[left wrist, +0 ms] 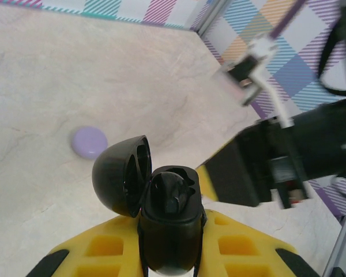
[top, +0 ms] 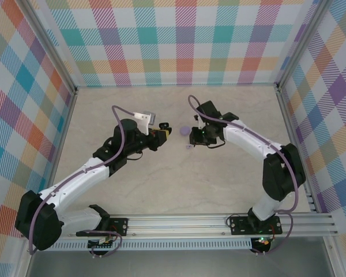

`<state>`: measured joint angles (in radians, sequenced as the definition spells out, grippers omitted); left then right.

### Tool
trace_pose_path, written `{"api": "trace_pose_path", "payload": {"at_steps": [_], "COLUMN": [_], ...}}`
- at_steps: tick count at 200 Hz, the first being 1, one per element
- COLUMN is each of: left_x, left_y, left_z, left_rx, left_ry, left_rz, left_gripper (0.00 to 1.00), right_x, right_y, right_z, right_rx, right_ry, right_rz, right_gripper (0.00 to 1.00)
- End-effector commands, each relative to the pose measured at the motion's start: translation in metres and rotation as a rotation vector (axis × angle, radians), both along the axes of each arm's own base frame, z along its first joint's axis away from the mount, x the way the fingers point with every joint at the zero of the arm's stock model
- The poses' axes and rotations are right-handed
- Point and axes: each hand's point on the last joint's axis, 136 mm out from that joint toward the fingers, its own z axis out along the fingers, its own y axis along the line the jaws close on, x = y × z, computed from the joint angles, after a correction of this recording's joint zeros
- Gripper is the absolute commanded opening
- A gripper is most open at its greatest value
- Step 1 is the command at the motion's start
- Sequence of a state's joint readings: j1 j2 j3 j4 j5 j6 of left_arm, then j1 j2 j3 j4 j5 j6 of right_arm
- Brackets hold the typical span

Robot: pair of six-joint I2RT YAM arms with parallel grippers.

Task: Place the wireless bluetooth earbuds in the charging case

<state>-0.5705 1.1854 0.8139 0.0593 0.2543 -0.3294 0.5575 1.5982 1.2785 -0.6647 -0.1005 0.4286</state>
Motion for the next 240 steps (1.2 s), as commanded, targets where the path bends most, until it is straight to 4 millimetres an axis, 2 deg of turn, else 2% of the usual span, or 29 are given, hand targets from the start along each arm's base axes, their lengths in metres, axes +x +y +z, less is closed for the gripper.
{"api": "trace_pose_path", "payload": {"at_steps": [1, 66, 96, 137, 172, 240], "left_x": [0.002, -0.005, -0.016, -0.030, -0.039, -0.048], "left_y": [-0.003, -0.021, -0.033, -0.038, -0.043, -0.054], "left_z": [-0.001, 0.004, 0.015, 0.030, 0.037, 0.050], "left_rx": [-0.038, -0.094, -0.121, -0.141, -0.156, -0.183], "left_ry": [-0.003, -0.067, -0.124, -0.238, -0.270, -0.286], "left_rz": [-0.016, -0.140, -0.242, -0.313, -0.366, -0.425], "left_gripper": [0.15, 0.15, 0.14, 0.13, 0.13, 0.14], "right_x": [-0.002, -0.014, -0.019, -0.031, -0.038, -0.038], "right_y": [0.004, 0.019, 0.027, 0.037, 0.043, 0.051], "right_z": [0.034, 0.112, 0.144, 0.182, 0.193, 0.188], "right_rx": [0.069, 0.271, 0.360, 0.462, 0.506, 0.496], "right_ry": [-0.096, -0.269, -0.330, -0.387, -0.422, -0.413], "right_rz": [0.040, 0.118, 0.162, 0.231, 0.281, 0.300], "right_gripper": [0.24, 0.25, 0.26, 0.26, 0.27, 0.27]}}
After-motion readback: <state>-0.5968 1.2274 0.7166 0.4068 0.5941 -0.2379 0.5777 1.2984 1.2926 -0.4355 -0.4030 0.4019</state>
